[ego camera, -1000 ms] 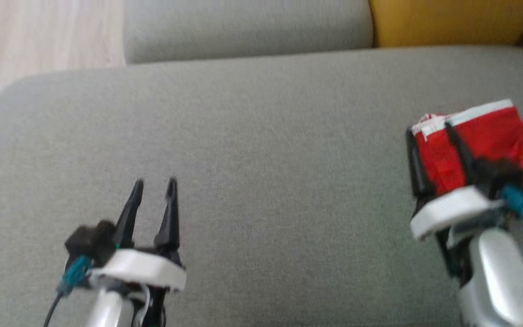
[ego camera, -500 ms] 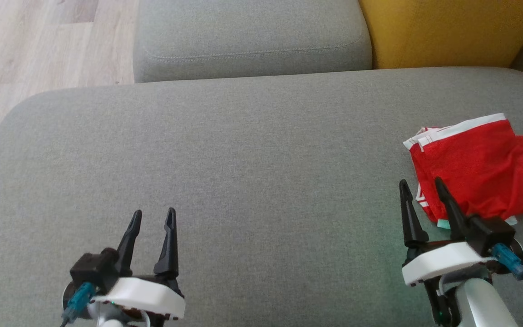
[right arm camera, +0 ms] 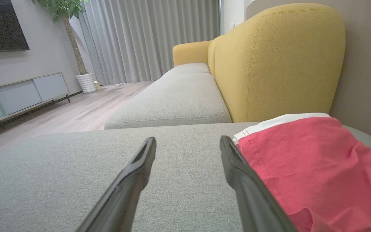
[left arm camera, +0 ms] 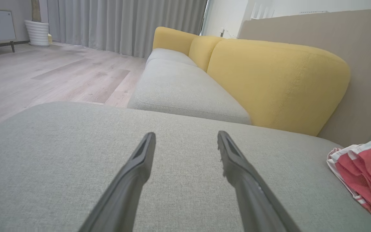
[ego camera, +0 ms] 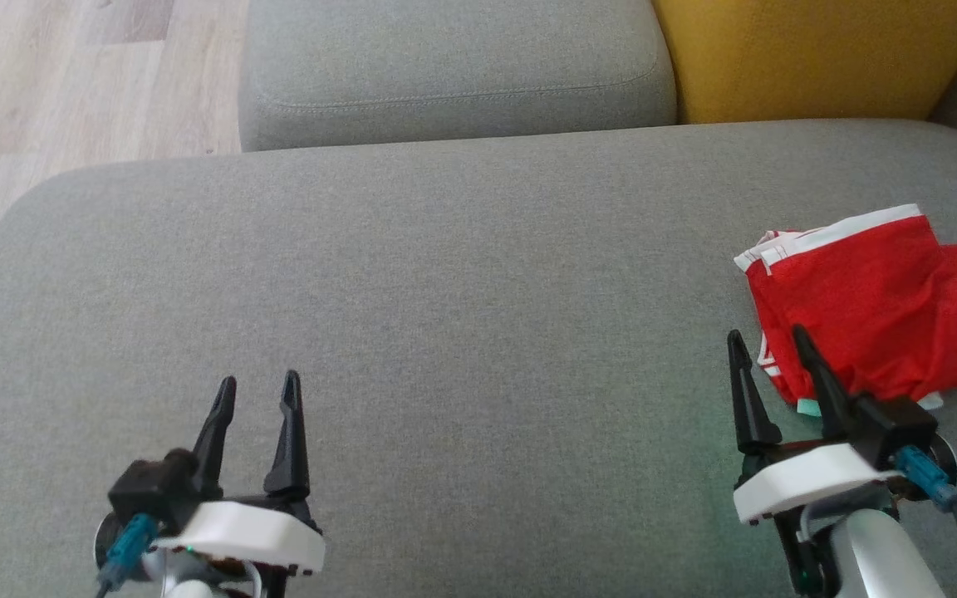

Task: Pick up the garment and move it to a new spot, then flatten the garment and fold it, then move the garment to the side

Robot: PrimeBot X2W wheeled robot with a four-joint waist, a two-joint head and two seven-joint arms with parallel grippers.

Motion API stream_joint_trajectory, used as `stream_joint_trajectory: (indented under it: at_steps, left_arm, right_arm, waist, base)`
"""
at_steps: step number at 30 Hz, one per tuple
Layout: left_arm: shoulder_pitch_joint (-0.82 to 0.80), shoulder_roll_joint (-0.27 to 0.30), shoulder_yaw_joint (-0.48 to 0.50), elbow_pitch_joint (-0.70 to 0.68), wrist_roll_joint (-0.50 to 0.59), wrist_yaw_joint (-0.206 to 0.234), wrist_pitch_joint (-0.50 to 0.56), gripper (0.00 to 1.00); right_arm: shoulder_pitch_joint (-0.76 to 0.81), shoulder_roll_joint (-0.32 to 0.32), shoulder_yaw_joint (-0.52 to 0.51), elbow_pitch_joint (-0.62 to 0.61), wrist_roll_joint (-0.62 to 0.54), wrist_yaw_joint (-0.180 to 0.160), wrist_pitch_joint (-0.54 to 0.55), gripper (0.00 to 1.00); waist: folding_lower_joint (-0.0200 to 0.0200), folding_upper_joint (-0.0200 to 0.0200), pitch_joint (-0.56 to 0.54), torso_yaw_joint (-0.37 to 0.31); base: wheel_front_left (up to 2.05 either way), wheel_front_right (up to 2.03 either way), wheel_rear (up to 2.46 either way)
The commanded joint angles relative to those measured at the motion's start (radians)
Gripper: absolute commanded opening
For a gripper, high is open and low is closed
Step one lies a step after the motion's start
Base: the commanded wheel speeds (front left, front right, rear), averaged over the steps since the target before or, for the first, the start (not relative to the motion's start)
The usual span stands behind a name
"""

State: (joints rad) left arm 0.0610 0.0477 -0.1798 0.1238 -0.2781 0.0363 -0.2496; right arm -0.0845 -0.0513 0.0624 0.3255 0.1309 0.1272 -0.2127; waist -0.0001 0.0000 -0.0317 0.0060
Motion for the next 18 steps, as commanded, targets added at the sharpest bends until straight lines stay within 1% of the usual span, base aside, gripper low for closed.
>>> stream_joint_trajectory:
  at_steps: [1, 7, 10, 14, 18]
  left_arm:
    - [-0.029, 0.003, 0.038, -0.033, 0.002, 0.005, -0.012, 1.0]
    - [-0.028, 0.003, 0.05, -0.013, -0.007, 0.01, -0.012, 1.0]
    - [-0.027, 0.003, 0.043, 0.013, 0.006, -0.004, -0.012, 1.0]
    - [-0.03, 0.003, 0.05, 0.027, -0.001, -0.009, -0.012, 1.0]
    - [-0.031, 0.003, 0.047, 0.02, 0.01, -0.038, -0.012, 1.0]
  right_arm:
    - [-0.035, 0.001, 0.028, -0.035, -0.005, 0.003, -0.016, 1.0]
    - [-0.033, 0.001, 0.038, -0.04, -0.003, 0.003, -0.012, 1.0]
    - [-0.033, 0.001, 0.039, -0.042, -0.002, 0.003, -0.01, 1.0]
    - [-0.034, 0.001, 0.037, -0.043, -0.002, 0.003, -0.007, 1.0]
    - [-0.036, 0.001, 0.036, -0.043, -0.007, 0.003, -0.003, 1.0]
  waist:
    - [0.0001, 0.0, 0.0, 0.0]
    - [0.0001, 0.0, -0.002, 0.002]
    - [0.0001, 0.0, -0.003, 0.002]
    - [0.0001, 0.0, -0.005, 0.001]
    - [0.0001, 0.0, -0.006, 0.0]
  base:
    - [0.0, 0.0, 0.0]
    - [0.0, 0.0, 0.0]
    - [0.0, 0.0, 0.0]
    - [0.0, 0.0, 0.0]
    - [0.0, 0.0, 0.0]
